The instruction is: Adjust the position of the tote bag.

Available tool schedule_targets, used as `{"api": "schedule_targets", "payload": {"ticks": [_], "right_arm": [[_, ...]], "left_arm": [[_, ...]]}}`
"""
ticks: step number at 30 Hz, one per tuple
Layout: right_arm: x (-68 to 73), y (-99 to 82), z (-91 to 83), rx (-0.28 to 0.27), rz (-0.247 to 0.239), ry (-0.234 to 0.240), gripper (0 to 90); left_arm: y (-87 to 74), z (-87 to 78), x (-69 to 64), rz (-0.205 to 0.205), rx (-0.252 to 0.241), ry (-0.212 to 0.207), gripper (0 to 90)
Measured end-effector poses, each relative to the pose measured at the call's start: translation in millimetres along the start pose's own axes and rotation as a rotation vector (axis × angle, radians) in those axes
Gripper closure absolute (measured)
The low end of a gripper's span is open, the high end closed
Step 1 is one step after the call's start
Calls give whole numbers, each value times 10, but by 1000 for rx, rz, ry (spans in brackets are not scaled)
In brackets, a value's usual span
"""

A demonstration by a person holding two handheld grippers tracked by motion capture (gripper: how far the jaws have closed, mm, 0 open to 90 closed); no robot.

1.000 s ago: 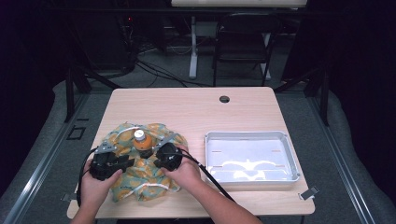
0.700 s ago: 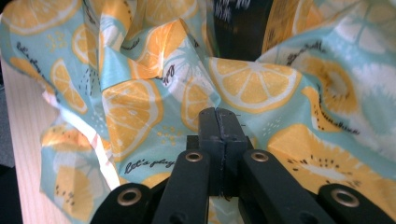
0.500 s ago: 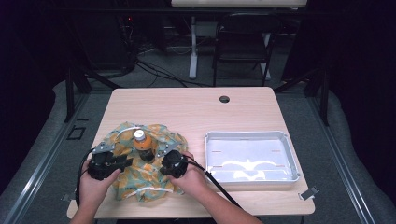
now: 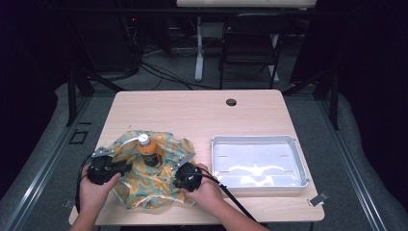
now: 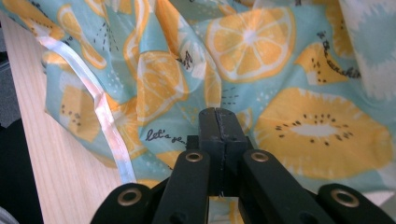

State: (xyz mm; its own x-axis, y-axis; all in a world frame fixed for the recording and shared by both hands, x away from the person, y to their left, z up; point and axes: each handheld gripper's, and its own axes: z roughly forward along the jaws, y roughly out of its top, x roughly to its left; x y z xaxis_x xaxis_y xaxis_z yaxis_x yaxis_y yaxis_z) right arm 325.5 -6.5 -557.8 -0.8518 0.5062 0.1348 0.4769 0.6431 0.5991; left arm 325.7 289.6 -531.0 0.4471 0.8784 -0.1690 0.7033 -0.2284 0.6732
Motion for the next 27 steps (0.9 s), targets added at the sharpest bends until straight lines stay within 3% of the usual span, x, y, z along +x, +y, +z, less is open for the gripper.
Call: {"api": "schedule_targets", "payload": {"ticks": [8, 18, 27], "right_arm": [[-43, -73, -26, 8, 13, 4, 900], [-23, -38, -155, -95, 57, 23, 900], [-7, 54, -317, -163, 49, 32, 858]], "left_arm": [[16, -21, -28, 14, 6, -17, 631], [83, -155, -189, 50, -39, -37, 584], [126, -257, -243, 64, -75, -32, 558]]}}
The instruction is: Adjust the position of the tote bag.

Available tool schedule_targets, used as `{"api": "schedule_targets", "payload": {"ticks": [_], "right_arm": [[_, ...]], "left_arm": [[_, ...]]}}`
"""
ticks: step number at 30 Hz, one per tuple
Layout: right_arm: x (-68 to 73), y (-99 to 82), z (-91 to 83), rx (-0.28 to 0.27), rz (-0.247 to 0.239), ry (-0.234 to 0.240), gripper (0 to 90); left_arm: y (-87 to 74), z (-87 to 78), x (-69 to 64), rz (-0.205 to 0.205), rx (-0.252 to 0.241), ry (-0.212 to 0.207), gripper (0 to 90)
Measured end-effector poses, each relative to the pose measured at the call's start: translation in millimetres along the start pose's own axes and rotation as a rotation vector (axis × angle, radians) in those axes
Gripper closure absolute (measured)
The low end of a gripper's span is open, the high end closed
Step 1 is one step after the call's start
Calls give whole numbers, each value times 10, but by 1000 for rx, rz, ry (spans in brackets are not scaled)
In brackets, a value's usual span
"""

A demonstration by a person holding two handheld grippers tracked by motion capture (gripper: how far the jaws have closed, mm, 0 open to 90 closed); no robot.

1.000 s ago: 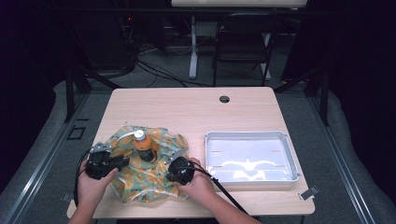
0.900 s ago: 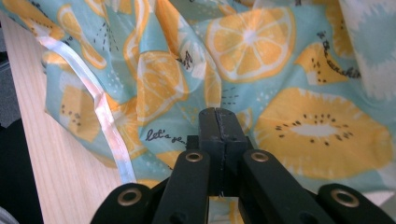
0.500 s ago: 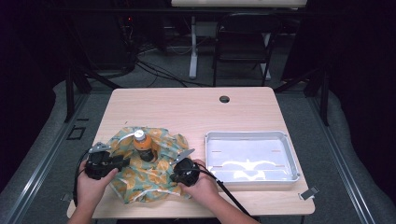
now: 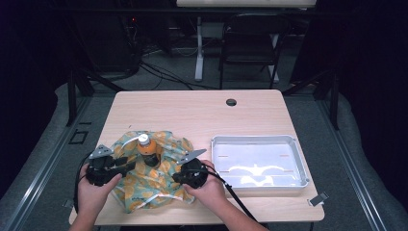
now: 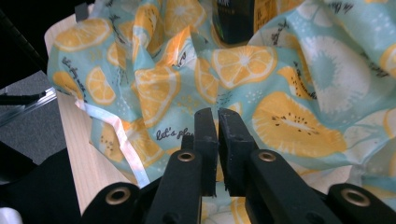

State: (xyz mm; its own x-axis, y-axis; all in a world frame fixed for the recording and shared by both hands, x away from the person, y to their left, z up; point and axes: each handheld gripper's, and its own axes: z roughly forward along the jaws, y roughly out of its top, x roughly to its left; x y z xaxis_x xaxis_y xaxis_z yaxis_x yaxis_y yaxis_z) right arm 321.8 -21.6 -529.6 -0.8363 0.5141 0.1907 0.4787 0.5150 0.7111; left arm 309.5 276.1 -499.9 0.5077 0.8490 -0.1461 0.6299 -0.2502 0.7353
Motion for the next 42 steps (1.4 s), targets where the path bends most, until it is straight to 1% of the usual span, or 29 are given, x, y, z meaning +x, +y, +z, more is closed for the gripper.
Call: {"api": "schedule_targets", "payload": {"ticks": [1, 4, 5, 6, 7, 9, 10, 14, 19, 24, 25, 26, 27, 30, 35, 37, 39, 42], "right_arm": [[0, 12, -11, -2, -4, 4, 856], [19, 44, -37, -16, -4, 4, 843], [21, 56, -45, -23, -9, 4, 837], [29, 68, -58, -24, -5, 2, 831], [28, 81, -69, -27, -14, 3, 829], [35, 104, -88, -36, -13, 2, 813], [35, 124, -105, -37, -21, 1, 799], [50, 191, -140, -60, -22, -3, 755], [47, 332, -209, -83, -46, -15, 676], [44, 503, -264, -122, -57, -29, 599], [44, 540, -271, -128, -62, -33, 577], [45, 577, -271, -138, -65, -40, 558], [43, 617, -274, -139, -74, -45, 551], [46, 724, -253, -152, -86, -57, 529], [48, 853, -156, -143, -104, -83, 510], [50, 888, -119, -139, -111, -92, 500], [50, 920, -91, -140, -112, -97, 492], [40, 970, -63, -149, -98, -90, 481]], "left_arm": [[3, -10, -1, 2, -5, 5, 558], [28, -55, -7, 5, -10, 1, 554], [36, -65, -13, 5, -23, 3, 553], [47, -84, -15, 8, -28, 5, 551], [61, -106, -18, 9, -33, 5, 549], [82, -143, -20, 13, -43, 8, 547], [87, -155, -17, 14, -50, 9, 547], [103, -214, -1, 9, -65, 16, 543], [87, -230, 17, 11, -72, 25, 540], [91, -248, 24, 16, -77, 35, 536], [91, -255, 26, 14, -73, 36, 535], [89, -256, 27, 11, -79, 38, 535], [89, -260, 31, 12, -79, 39, 534], [83, -268, 42, 13, -83, 44, 532], [64, -282, 54, 19, -80, 59, 532], [59, -291, 62, 11, -79, 57, 533], [59, -304, 72, 9, -87, 55, 533], [61, -315, 76, 5, -92, 52, 533]]}}
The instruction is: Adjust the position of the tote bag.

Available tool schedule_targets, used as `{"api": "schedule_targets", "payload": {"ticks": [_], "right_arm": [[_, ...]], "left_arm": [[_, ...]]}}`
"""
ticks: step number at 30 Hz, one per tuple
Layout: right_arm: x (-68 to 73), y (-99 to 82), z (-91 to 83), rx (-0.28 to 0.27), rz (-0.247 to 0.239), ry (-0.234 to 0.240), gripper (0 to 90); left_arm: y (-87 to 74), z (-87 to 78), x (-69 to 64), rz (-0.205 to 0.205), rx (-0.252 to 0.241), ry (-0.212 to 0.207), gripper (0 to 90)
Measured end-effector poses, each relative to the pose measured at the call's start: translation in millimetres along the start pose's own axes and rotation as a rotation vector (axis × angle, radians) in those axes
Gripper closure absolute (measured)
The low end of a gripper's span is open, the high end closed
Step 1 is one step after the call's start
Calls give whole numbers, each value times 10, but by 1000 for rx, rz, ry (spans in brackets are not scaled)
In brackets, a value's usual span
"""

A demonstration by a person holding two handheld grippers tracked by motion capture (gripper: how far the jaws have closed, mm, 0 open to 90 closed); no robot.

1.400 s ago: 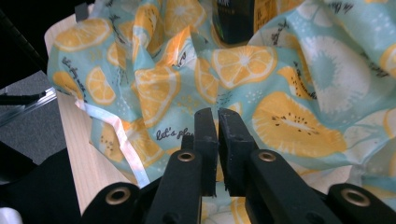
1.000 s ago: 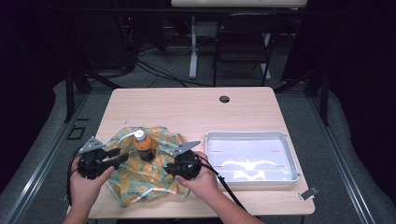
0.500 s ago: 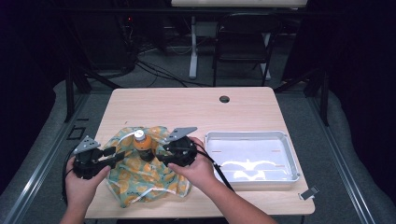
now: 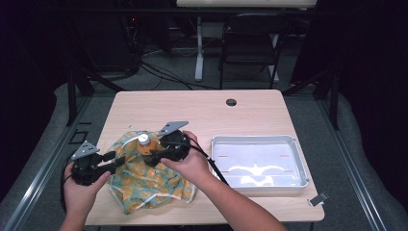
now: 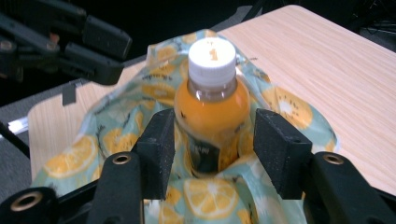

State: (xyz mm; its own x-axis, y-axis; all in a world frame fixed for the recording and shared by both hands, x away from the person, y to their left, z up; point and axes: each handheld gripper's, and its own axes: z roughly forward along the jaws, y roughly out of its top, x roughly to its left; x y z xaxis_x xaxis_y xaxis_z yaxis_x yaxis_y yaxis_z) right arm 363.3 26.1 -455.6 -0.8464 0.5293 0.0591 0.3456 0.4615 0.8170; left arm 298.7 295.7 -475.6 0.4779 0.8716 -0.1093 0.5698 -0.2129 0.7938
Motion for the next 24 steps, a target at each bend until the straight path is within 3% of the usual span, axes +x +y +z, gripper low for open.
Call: {"api": "schedule_targets", "payload": {"ticks": [5, 16, 24], "right_arm": [[2, 106, 39, -30, 14, 10, 477], [12, 294, 202, -35, 2, -8, 469], [8, 353, 386, -7, 3, -9, 469]], "left_arm": [[-1, 0, 9, 0, 1, -2, 533], [-6, -2, 21, -6, -6, -3, 532], [-8, -4, 38, -9, -6, -3, 532]]}}
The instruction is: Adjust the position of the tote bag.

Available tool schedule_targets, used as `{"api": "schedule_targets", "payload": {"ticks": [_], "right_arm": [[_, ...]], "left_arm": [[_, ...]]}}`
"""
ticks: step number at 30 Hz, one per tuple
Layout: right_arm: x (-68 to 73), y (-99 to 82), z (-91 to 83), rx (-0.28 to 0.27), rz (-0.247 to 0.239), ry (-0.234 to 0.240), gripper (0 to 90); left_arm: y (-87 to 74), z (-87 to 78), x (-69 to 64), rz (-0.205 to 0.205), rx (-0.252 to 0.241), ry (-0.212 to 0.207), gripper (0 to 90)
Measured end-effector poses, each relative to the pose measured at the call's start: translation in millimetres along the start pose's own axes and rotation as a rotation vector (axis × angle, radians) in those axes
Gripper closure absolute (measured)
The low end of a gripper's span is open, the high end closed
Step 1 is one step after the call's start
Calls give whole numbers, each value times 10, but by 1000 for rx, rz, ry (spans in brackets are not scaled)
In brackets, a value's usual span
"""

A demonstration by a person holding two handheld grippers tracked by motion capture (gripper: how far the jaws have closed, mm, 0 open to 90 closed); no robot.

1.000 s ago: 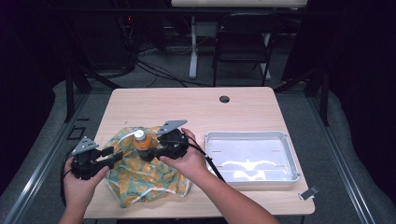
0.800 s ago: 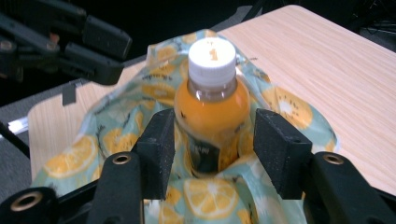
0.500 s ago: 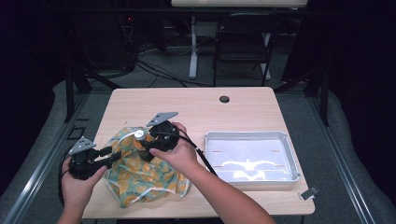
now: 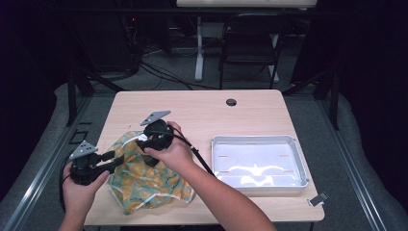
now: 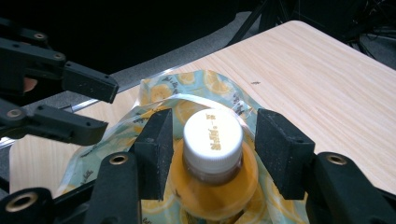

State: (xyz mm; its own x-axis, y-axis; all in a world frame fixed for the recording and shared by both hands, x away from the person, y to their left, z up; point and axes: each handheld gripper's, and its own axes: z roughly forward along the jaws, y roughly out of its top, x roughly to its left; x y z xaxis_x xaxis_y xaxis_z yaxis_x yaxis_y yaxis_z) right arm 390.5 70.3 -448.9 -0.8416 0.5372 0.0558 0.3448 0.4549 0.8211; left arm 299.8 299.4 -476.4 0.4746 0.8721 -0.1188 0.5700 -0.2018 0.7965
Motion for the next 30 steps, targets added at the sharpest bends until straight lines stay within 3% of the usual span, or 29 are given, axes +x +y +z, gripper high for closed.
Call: {"api": "schedule_targets", "payload": {"ticks": [6, 16, 23, 30], "right_arm": [[-24, -15, 106, 10, 31, 5, 475], [-28, -38, 180, 33, 22, 2, 516], [0, -46, 203, 8, 2, 1, 577], [13, -48, 210, 0, -9, -4, 581]], "left_arm": [[-3, -4, 12, -4, -1, -2, 533], [-12, 6, 27, -12, 0, -7, 532], [-14, 3, 34, -15, -2, -7, 532], [-18, 18, 22, -15, 1, -9, 533]]}}
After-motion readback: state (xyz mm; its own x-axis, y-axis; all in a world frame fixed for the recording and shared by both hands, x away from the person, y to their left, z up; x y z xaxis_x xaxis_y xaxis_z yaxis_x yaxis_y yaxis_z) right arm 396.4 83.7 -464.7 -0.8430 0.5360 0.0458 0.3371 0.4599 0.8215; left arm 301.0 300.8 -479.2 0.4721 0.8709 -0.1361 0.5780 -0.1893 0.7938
